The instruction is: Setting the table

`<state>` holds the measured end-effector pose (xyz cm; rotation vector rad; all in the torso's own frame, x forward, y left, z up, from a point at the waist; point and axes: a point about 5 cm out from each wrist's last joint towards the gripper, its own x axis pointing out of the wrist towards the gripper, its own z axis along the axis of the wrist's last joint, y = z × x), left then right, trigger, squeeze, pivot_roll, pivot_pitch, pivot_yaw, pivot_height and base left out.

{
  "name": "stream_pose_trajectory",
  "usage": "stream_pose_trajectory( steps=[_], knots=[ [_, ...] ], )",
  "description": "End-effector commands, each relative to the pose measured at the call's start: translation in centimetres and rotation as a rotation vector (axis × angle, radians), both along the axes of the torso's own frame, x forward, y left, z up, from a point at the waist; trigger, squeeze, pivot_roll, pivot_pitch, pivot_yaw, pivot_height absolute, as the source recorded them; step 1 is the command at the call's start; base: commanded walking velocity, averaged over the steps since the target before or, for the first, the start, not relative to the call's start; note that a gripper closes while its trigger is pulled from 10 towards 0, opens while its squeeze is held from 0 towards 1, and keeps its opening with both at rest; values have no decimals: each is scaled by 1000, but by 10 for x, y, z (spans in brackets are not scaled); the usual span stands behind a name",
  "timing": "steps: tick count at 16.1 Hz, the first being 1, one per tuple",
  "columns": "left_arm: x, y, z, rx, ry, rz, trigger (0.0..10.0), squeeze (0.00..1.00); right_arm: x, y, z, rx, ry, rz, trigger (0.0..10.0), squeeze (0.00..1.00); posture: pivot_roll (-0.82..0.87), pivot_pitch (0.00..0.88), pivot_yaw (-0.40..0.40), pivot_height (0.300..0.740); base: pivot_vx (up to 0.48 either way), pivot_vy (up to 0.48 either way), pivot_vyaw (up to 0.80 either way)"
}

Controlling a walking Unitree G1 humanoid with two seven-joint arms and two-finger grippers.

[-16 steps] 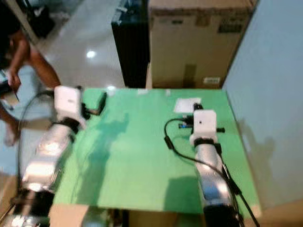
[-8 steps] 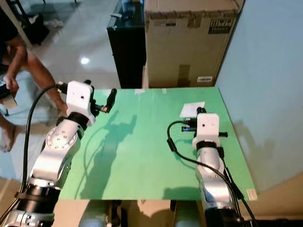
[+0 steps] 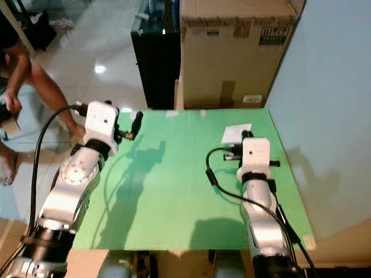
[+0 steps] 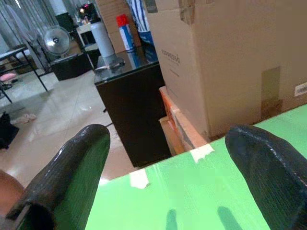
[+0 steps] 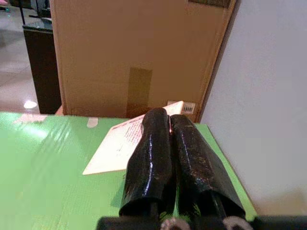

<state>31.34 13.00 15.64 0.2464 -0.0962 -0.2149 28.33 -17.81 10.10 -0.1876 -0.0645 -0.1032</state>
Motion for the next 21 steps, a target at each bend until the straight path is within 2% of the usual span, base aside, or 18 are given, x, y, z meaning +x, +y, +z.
stream_pose_trajectory(
  steps=[1,6,13,17,21],
  knots=[
    [1,2,-2,20,13,17,10000,0,1,-1,5,-1,-23,2,10000,0,-118,80,59,712,0,0,0],
    [3,1,-2,69,2,20,10000,0,1,-1,3,-6,-20,3,10000,0,-119,72,60,740,0,0,0],
    [3,-4,-4,18,34,-6,10000,0,0,-3,-1,-7,-7,-24,10000,0,-124,68,66,740,0,0,0],
    [3,-5,-5,17,43,-20,10000,0,0,-3,-2,-8,-2,-25,10000,0,-123,74,65,740,-322,0,0],
    [3,-5,-4,10,41,-20,10000,0,0,-3,-2,-6,0,-28,10000,0,-125,77,65,740,0,0,0]
  ],
)
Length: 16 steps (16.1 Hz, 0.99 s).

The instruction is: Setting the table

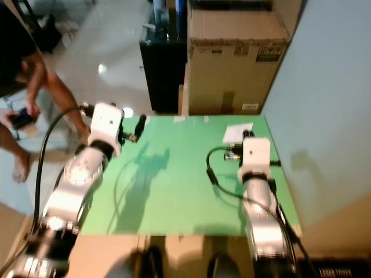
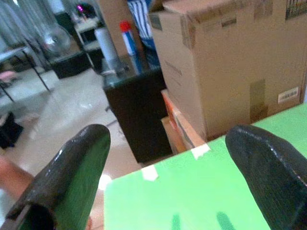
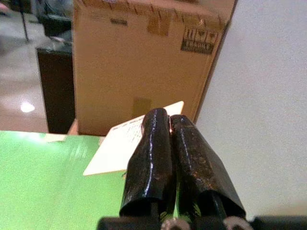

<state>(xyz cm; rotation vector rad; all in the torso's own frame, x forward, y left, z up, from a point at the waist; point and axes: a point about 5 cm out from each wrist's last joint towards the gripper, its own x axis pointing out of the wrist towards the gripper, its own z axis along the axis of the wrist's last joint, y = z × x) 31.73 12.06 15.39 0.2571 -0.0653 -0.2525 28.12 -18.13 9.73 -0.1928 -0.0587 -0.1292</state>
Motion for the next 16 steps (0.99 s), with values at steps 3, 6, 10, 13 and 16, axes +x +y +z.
stream_pose_trajectory(
  steps=[3,6,10,13,16],
  knots=[
    [-1,5,-2,0,9,16,10000,0,2,-1,2,-12,0,-3,10000,0,-127,79,66,740,0,0,254],
    [0,5,-2,6,9,34,10000,0,2,-2,2,-20,5,-3,10000,0,-127,80,65,740,0,0,731],
    [-1,10,-8,-19,55,64,10000,0,2,1,2,-8,0,17,10000,0,-126,81,62,740,0,0,656],
    [-2,10,-9,2,54,70,10000,0,3,2,2,-17,2,30,10000,0,-117,85,55,740,0,0,604],
    [-1,15,-10,85,49,129,10000,0,6,6,2,-17,3,54,10000,0,-100,82,45,740,0,0,606]
  ],
)
